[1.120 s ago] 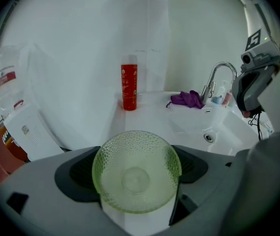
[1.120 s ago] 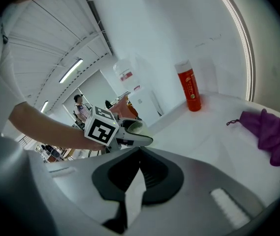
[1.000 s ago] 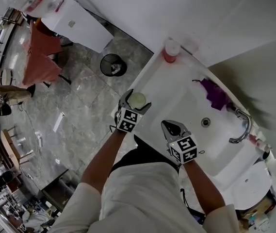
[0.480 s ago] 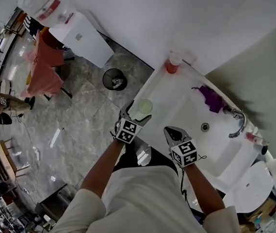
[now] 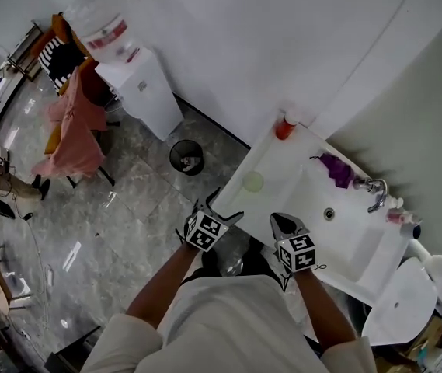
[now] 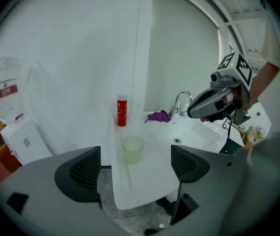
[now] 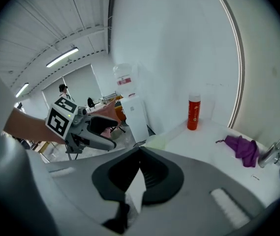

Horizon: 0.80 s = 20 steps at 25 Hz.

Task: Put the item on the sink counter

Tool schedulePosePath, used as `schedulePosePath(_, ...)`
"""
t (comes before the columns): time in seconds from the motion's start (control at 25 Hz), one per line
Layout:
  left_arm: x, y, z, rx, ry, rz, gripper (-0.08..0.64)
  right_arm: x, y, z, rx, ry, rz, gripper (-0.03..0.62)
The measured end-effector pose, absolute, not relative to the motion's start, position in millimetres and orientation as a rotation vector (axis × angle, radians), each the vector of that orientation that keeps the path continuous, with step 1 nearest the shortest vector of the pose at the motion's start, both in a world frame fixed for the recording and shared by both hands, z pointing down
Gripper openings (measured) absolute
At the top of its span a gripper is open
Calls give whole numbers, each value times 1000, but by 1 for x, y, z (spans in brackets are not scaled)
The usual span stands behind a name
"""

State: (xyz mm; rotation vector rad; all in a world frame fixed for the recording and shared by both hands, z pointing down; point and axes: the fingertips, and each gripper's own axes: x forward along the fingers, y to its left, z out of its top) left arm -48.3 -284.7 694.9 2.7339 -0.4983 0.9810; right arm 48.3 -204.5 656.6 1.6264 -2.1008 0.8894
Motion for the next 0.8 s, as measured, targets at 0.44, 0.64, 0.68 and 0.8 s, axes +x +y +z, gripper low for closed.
schedulePosePath(0.44, -137, -240, 606, 2791, -416, 849, 446, -17, -193, 598, 1778, -2073, 686, 11)
schedulePosePath(0.64, -152, -227, 568, 2857, -391, 789, 442, -25, -175, 564, 1859, -2066, 612, 11)
schedulePosePath(0.68, -151, -224, 560, 2875, -380, 764, 439, -25, -171, 556, 1885, -2070, 607, 11)
schedulePosePath(0.8, -148, -216, 537, 2924, -395, 680, 388, -23, -158, 531, 1941, -2090, 576, 11)
